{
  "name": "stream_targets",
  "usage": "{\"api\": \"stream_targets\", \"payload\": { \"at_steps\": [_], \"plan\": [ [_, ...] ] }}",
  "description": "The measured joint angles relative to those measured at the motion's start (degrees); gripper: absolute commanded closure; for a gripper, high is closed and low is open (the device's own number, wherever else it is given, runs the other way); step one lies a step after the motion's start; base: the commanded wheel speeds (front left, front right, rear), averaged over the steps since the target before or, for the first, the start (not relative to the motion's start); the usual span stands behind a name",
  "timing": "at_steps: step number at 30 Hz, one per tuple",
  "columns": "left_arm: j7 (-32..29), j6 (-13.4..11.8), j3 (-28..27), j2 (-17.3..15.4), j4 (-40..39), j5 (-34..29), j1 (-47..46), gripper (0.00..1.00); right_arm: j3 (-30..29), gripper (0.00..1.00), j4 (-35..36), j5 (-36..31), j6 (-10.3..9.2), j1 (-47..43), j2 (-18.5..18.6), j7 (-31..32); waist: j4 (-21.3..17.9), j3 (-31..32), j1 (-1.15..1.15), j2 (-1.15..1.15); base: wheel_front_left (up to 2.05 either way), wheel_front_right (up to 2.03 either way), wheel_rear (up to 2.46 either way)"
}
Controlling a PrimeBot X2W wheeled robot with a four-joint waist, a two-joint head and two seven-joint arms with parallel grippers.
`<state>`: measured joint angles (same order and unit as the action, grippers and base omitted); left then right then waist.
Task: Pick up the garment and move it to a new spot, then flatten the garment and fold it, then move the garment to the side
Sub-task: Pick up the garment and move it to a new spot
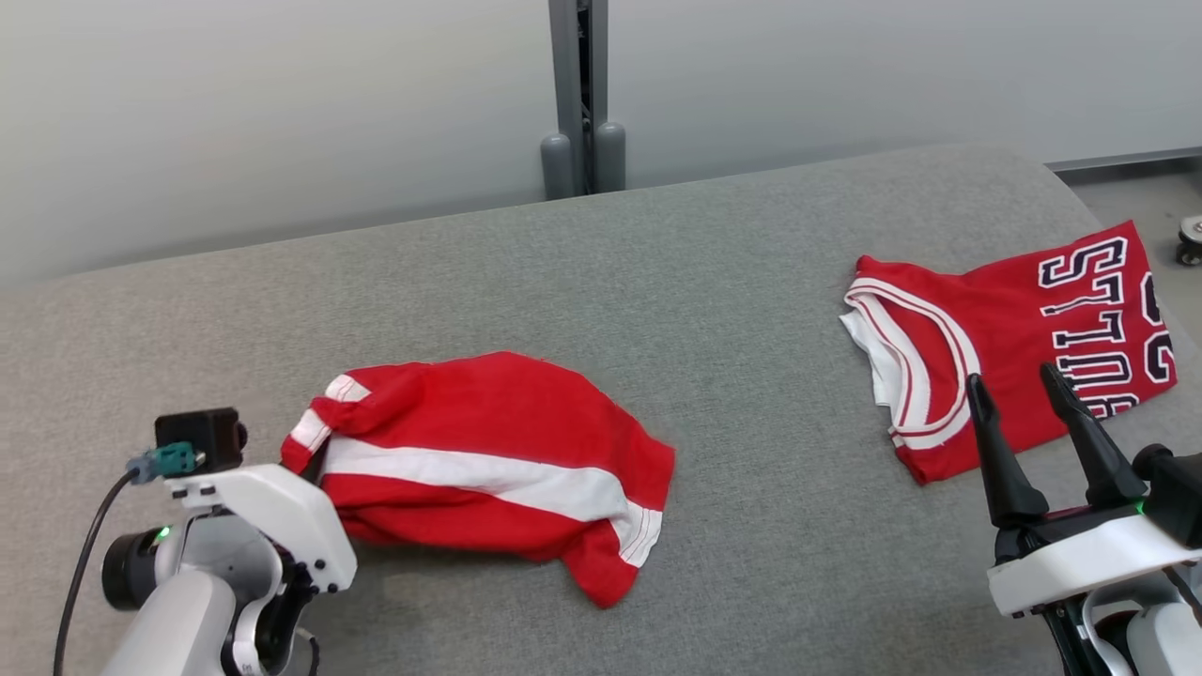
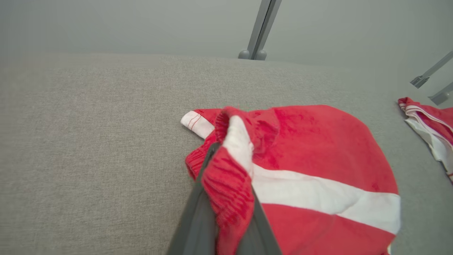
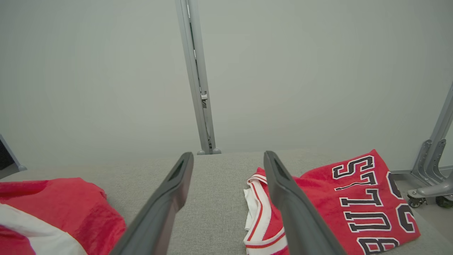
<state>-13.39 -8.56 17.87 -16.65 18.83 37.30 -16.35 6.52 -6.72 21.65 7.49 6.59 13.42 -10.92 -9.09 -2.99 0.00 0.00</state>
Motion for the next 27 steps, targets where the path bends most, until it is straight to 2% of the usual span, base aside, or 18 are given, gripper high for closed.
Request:
{"api": "stream_targets", "payload": {
  "at_steps": [1,2,3,4,6,8,13,16,21,24,27],
  "plan": [
    [1.08,0.07,-0.19,-0.01,1.21,-0.02,0.16,0.97,0.09,0.0,0.02,0.0,0.0,-0.13,0.08,0.36,0.27,0.09,0.0,0.0,0.0,0.0,0.0],
    [2.08,0.25,-0.25,-0.04,2.4,-0.21,0.19,0.84,0.16,0.0,0.12,0.0,0.0,-0.15,0.08,0.42,0.54,0.18,0.0,0.0,0.0,0.0,0.0],
    [3.01,0.51,-0.35,0.0,3.63,-0.27,0.24,0.25,0.4,0.0,0.27,0.0,0.0,-0.15,0.1,0.85,0.79,0.3,0.0,0.0,0.0,0.0,0.0],
    [3.79,0.82,-0.4,0.15,4.75,-0.26,0.35,0.0,0.77,0.0,0.31,0.0,0.0,-0.15,0.1,0.99,0.97,0.46,0.0,0.0,0.0,0.0,0.0],
    [5.69,2.03,0.07,1.33,6.11,-0.22,0.55,0.0,1.04,0.0,0.43,0.02,0.01,-0.25,0.19,1.43,1.42,1.13,0.0,0.0,0.0,0.0,0.0],
    [6.17,2.21,0.37,1.69,6.02,-0.15,0.57,0.0,0.96,0.0,0.52,0.02,0.0,-0.62,0.38,1.58,1.81,1.62,0.0,0.0,0.0,0.0,0.0],
    [6.65,1.87,0.21,-0.02,2.36,-0.84,1.33,0.0,1.24,0.0,0.97,0.04,0.01,-1.36,0.03,1.82,2.32,2.47,0.0,0.0,0.0,0.0,0.0],
    [6.98,0.36,-0.37,-1.7,-1.93,-1.92,2.3,0.0,0.89,0.0,1.99,2.53,0.0,-1.89,-0.91,1.86,2.67,2.7,0.0,0.0,0.0,0.0,0.0],
    [8.54,-2.34,-1.6,-4.47,-11.05,-4.11,4.39,0.0,0.58,0.0,4.68,3.03,0.0,-2.16,-0.76,2.99,3.41,2.95,0.0,0.0,0.0,0.0,0.0],
    [11.34,-5.22,-2.88,-4.61,-17.1,-5.54,7.02,0.0,0.41,0.0,6.24,2.67,0.01,-2.74,-0.64,3.61,3.74,3.17,0.0,0.0,0.0,0.0,0.0],
    [14.56,-6.84,-2.58,-4.01,-22.36,-7.16,10.95,0.0,-0.24,0.0,7.71,2.42,0.0,-4.47,-0.68,3.64,4.32,3.3,0.0,0.0,0.0,0.0,0.0]
  ]
}}
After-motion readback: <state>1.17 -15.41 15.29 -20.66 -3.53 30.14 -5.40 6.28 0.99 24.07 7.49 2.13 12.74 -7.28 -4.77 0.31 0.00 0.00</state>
